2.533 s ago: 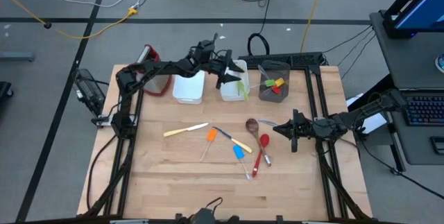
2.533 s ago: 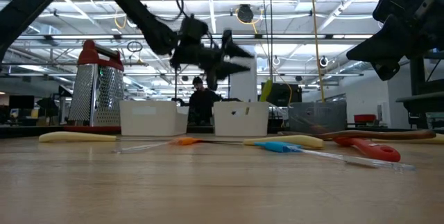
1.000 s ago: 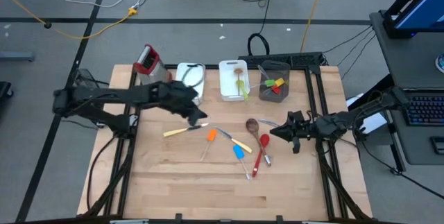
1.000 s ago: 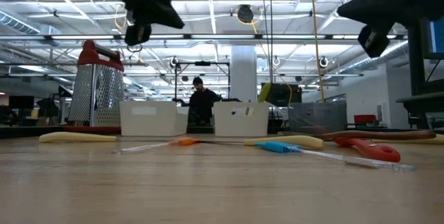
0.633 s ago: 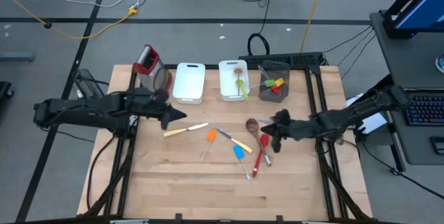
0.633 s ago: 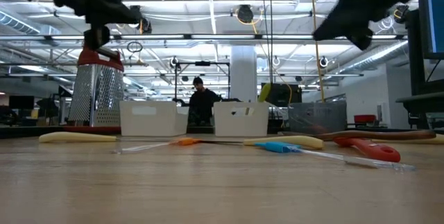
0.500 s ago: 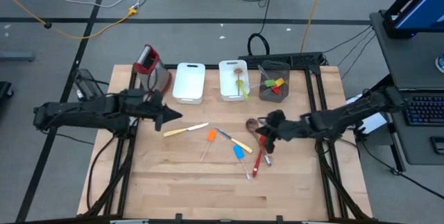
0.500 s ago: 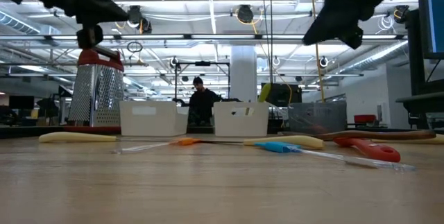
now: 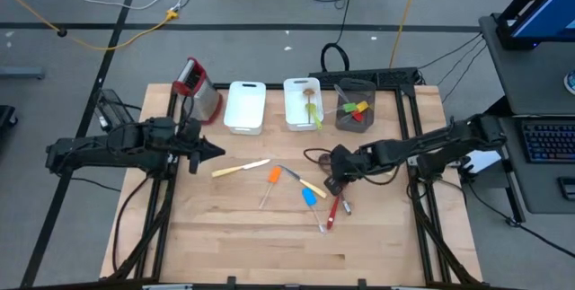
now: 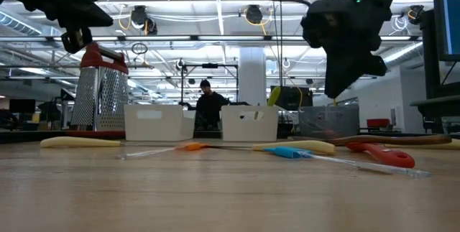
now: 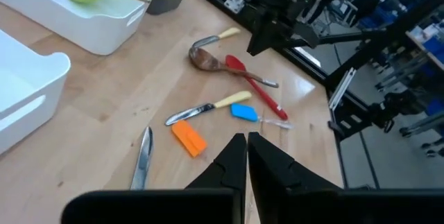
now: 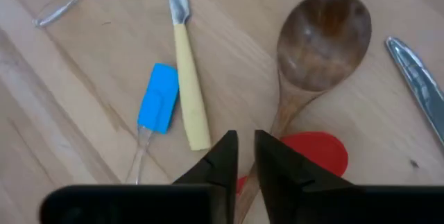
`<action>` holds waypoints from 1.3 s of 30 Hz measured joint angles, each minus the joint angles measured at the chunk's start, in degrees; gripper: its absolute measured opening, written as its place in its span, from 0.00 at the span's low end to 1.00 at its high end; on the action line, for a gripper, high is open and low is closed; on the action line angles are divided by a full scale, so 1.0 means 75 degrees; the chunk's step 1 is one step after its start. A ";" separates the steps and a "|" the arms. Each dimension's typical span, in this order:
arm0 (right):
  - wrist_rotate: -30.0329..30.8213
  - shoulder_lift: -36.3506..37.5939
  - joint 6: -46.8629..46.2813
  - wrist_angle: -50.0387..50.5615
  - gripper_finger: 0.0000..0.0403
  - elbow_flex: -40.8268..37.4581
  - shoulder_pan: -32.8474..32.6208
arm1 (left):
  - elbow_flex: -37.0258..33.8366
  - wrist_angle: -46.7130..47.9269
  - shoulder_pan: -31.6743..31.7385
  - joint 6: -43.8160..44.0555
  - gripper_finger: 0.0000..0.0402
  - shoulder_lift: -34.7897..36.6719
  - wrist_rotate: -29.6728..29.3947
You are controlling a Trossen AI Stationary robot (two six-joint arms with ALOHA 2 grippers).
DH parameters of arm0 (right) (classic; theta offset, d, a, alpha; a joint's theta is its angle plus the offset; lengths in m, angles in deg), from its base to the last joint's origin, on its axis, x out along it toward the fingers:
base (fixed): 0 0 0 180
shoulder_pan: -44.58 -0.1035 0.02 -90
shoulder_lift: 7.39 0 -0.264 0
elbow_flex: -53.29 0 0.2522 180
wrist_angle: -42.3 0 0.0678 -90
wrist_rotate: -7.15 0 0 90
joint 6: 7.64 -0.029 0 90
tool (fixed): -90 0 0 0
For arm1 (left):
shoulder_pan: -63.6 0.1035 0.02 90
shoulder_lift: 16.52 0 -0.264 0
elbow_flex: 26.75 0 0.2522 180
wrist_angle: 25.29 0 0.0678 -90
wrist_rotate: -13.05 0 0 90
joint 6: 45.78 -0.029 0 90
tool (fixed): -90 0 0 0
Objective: Pick & Place Kitchen Items
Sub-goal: Put the brown serving spoon into the right white bin
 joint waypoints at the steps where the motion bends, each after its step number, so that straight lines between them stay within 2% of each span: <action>1: -0.0088 0.0000 -0.0047 -0.0014 0.14 -0.0002 0.0062 | 0.0000 0.0011 0.0000 -0.0048 0.04 0.0000 0.0004; 6: -0.0292 0.0008 -0.0247 -0.0039 0.28 -0.0002 0.0155 | 0.0000 0.0019 0.0000 -0.0195 0.01 0.0000 0.0016; 9: -0.0319 0.0006 -0.0204 -0.0029 0.36 -0.0002 0.0126 | 0.0000 0.0131 0.0000 -0.0281 0.02 0.0003 0.0011; 14: -0.0281 0.0005 -0.0215 -0.0045 0.44 -0.0002 0.0154 | 0.0000 0.0166 0.0000 -0.0384 0.05 0.0000 -0.0001; 21: -0.0307 -0.0228 -0.0166 -0.0011 0.45 -0.0008 0.0228 | 0.0000 0.0157 0.0000 -0.0368 0.03 -0.0003 -0.0007; 25: -0.0634 -0.0615 -0.0054 -0.0135 0.42 -0.0005 0.0287 | 0.0000 0.0119 0.0000 -0.0354 0.01 -0.0003 -0.0064; 29: -0.0708 -0.0927 0.0078 -0.0088 0.40 -0.0010 0.0372 | 0.0003 0.0102 0.0000 -0.0348 0.03 -0.0003 -0.0066; 34: -0.0695 -0.0939 0.0148 -0.0136 0.39 -0.0010 0.0592 | 0.0003 0.0096 0.0000 -0.0341 0.05 -0.0003 -0.0066; 39: -0.0710 -0.0942 0.0236 -0.0128 0.39 -0.0010 0.0680 | 0.0003 0.0096 0.0000 -0.0357 0.01 -0.0003 -0.0068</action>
